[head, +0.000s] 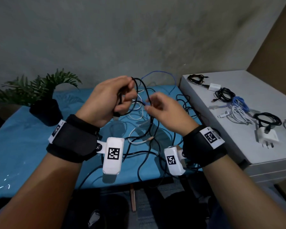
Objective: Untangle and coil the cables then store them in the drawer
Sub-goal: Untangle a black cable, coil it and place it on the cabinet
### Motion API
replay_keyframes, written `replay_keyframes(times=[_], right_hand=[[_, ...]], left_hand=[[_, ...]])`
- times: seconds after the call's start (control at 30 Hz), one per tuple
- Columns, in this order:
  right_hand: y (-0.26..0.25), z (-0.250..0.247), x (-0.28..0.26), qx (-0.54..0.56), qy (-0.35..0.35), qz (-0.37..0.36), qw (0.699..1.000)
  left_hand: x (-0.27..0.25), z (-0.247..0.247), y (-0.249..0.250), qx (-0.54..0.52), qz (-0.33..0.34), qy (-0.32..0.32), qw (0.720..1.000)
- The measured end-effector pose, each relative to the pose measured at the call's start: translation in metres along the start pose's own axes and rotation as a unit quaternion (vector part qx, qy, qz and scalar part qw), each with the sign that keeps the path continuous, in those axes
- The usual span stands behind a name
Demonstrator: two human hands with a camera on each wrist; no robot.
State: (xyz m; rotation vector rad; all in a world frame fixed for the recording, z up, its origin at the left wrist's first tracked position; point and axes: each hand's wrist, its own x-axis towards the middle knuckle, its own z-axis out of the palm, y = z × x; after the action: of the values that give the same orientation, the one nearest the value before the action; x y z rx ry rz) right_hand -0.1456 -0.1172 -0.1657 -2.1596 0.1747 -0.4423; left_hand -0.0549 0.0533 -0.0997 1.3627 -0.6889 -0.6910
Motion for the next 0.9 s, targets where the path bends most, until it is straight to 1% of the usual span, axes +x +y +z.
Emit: replay_keyframes(times=[0.03, 0.1, 0.17, 0.2, 0.27, 0.3, 0.37, 0.43, 0.47, 0.53, 0.57, 0.6, 0.63, 0.67, 0.7, 0.73, 0.77, 0.8, 0.83, 0.87, 0.9], right_hand=[[0.007, 0.002, 0.0, -0.053, -0.024, 0.018, 0.998], [0.014, 0.004, 0.0, -0.099, -0.085, 0.054, 0.99], [0.02, 0.006, 0.003, -0.104, -0.16, 0.099, 0.977], [0.023, 0.008, 0.004, -0.088, -0.187, 0.12, 0.971], [0.032, 0.012, 0.007, -0.064, -0.212, 0.149, 0.964], [0.037, 0.015, 0.009, -0.073, -0.212, 0.155, 0.962], [0.049, 0.02, 0.016, -0.084, -0.189, 0.162, 0.965], [0.059, 0.022, 0.025, -0.044, -0.144, 0.19, 0.97], [0.063, 0.021, 0.029, -0.026, -0.122, 0.203, 0.971], [0.07, 0.019, 0.037, -0.006, -0.093, 0.22, 0.971], [0.071, 0.017, 0.039, 0.0, -0.093, 0.223, 0.97], [0.069, 0.015, 0.04, 0.005, -0.104, 0.226, 0.969], [0.066, 0.013, 0.041, 0.006, -0.12, 0.226, 0.967], [0.059, 0.011, 0.04, -0.006, -0.136, 0.221, 0.966], [0.05, 0.008, 0.039, -0.032, -0.145, 0.204, 0.968], [0.038, 0.005, 0.038, -0.068, -0.139, 0.176, 0.972], [0.025, 0.003, 0.036, -0.102, -0.11, 0.143, 0.978], [0.01, 0.0, 0.033, -0.117, -0.065, 0.107, 0.985], [-0.004, -0.002, 0.031, -0.105, -0.017, 0.076, 0.991], [-0.018, -0.003, 0.028, -0.067, 0.018, 0.049, 0.996], [-0.031, -0.004, 0.026, -0.007, 0.027, 0.024, 0.999]], left_hand=[[0.001, -0.002, 0.0, -0.003, -0.001, 0.01, 1.0], [0.001, -0.002, -0.001, -0.011, 0.001, 0.014, 1.0], [0.0, 0.0, 0.0, -0.047, 0.012, 0.013, 0.999], [0.0, 0.0, 0.003, -0.069, 0.019, 0.011, 0.997], [-0.003, -0.001, 0.012, -0.106, 0.038, -0.008, 0.994], [-0.004, -0.004, 0.017, -0.119, 0.053, -0.024, 0.991], [-0.009, -0.011, 0.029, -0.138, 0.093, -0.054, 0.985], [-0.017, -0.02, 0.042, -0.156, 0.137, -0.081, 0.975], [-0.021, -0.025, 0.046, -0.193, 0.156, -0.114, 0.962], [-0.025, -0.043, 0.055, -0.311, 0.161, -0.198, 0.915], [-0.025, -0.053, 0.058, -0.314, 0.158, -0.207, 0.913], [-0.026, -0.06, 0.058, -0.269, 0.157, -0.192, 0.93], [-0.027, -0.063, 0.059, -0.201, 0.156, -0.169, 0.952], [-0.028, -0.062, 0.059, -0.135, 0.158, -0.142, 0.968], [-0.029, -0.057, 0.058, -0.088, 0.162, -0.109, 0.977], [-0.029, -0.051, 0.056, -0.065, 0.162, -0.073, 0.982], [-0.027, -0.043, 0.054, -0.058, 0.15, -0.046, 0.986], [-0.025, -0.034, 0.051, -0.056, 0.133, -0.028, 0.989], [-0.021, -0.029, 0.047, -0.056, 0.114, -0.016, 0.992], [-0.018, -0.024, 0.041, -0.052, 0.096, -0.012, 0.994], [-0.015, -0.019, 0.036, -0.046, 0.077, -0.01, 0.996]])
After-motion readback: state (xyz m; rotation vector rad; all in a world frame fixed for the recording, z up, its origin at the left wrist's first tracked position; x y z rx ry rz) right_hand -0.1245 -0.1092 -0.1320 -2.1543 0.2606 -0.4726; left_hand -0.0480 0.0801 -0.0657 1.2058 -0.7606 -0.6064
